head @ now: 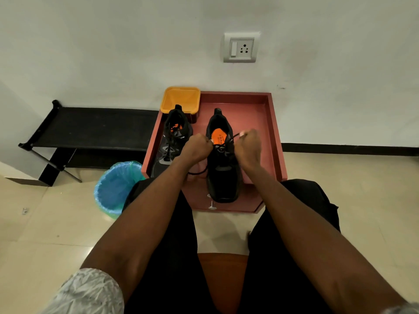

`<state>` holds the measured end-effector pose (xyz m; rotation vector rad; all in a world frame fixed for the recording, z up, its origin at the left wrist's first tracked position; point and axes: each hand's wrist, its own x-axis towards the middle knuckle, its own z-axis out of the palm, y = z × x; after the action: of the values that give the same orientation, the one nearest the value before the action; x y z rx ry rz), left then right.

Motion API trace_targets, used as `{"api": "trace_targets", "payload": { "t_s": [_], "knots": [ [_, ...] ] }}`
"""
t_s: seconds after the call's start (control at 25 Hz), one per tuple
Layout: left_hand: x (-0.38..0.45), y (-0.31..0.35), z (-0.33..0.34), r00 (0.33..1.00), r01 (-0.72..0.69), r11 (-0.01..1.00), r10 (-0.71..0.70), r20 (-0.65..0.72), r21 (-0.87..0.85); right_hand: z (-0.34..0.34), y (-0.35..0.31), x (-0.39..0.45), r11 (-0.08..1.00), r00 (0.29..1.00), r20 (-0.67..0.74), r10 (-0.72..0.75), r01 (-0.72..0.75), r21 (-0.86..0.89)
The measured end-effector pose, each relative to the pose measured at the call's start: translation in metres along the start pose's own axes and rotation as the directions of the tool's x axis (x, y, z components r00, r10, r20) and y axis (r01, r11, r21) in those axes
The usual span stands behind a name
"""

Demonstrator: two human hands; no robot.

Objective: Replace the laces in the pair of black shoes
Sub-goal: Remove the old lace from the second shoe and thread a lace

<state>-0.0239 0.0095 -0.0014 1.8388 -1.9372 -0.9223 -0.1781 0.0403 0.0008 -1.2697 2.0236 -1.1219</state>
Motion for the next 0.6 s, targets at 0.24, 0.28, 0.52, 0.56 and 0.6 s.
{"api": "trace_targets", "payload": {
  "t_s": [0.24,0.28,0.52,0.56,0.6],
  "knots": [
    [0.001,0.004,0.007,1.000,0.012,1.000,-0.012,0.021,-0.024,-0.021,0.007,0.010,0.978,0.968,-0.181,0.175,-0.191,-0.078],
    [0.000,0.005,0.006,0.999,0.017,0.999,-0.016,0.031,-0.041,-0.015,0.008,0.006,0.969,0.989,-0.126,-0.078,0.046,-0.243],
    [0.001,0.009,0.006,0.999,0.014,0.998,-0.012,0.032,-0.054,0.009,0.024,-0.011,0.662,0.810,0.428,-0.400,0.578,-0.477],
    [0.001,0.009,0.005,0.999,0.017,0.999,-0.016,0.030,-0.045,0.010,0.026,-0.010,0.667,0.807,0.411,-0.424,0.585,-0.461],
    [0.000,0.008,0.005,0.999,0.022,0.999,-0.021,0.031,-0.032,0.010,0.025,-0.009,0.696,0.813,0.370,-0.449,0.578,-0.426]
  ]
}}
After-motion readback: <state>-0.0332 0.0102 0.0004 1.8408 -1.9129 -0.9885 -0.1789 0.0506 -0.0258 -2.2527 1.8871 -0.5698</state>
